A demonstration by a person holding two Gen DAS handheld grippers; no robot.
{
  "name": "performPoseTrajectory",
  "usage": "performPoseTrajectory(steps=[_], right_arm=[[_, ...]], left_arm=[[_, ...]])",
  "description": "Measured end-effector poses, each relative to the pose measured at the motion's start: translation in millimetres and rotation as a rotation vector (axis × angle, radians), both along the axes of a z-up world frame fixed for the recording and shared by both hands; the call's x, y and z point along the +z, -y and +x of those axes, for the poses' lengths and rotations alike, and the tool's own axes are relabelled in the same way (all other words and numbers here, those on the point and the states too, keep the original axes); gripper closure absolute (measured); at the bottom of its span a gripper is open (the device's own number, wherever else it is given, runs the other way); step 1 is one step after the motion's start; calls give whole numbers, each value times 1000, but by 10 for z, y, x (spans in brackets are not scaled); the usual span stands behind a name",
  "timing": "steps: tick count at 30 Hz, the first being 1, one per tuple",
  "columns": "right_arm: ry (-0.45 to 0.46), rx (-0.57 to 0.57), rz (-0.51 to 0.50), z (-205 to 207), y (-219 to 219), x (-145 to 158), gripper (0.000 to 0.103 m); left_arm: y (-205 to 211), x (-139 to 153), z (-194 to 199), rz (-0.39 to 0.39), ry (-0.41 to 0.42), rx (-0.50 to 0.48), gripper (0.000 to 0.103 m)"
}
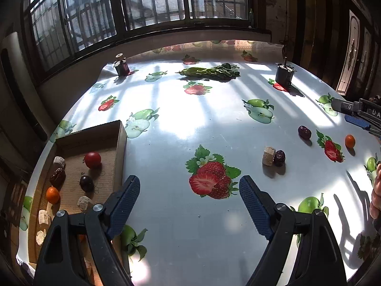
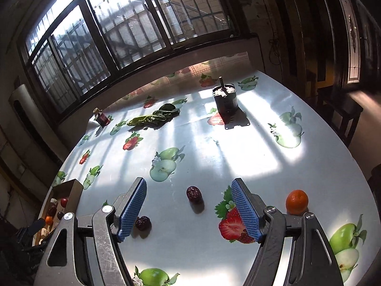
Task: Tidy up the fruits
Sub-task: 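Grasp a beige cake with the left tool while the right tool grasps a red date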
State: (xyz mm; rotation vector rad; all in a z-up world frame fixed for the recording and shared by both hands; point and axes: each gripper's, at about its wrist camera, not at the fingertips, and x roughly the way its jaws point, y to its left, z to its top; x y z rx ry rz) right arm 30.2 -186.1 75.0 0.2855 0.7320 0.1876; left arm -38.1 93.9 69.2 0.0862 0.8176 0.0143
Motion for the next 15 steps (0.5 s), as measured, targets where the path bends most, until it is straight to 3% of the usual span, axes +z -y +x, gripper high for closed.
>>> performPoseTrajectory(steps=[3, 5, 6, 8, 10, 15], right_arm=[[-72, 6, -29, 212, -66, -175, 34], [-129, 30, -61, 377, -148, -309, 54], [-146, 40, -80, 440, -192, -364, 55], [-158, 52, -120, 507, -266, -458, 58], [-157, 70, -139, 536, -322, -522, 58], [-178, 106, -172, 604, -402, -661, 58]], left_arm=[[234, -125, 221, -50, -25, -77, 18], [358, -218, 378, -110, -46, -130, 21], [412, -268, 454, -141, -57, -154, 25], [482, -353, 569, -186, -81, -193, 45], [530, -453, 671, -209, -108, -205, 54], [503, -584, 804, -297, -149, -226, 65]])
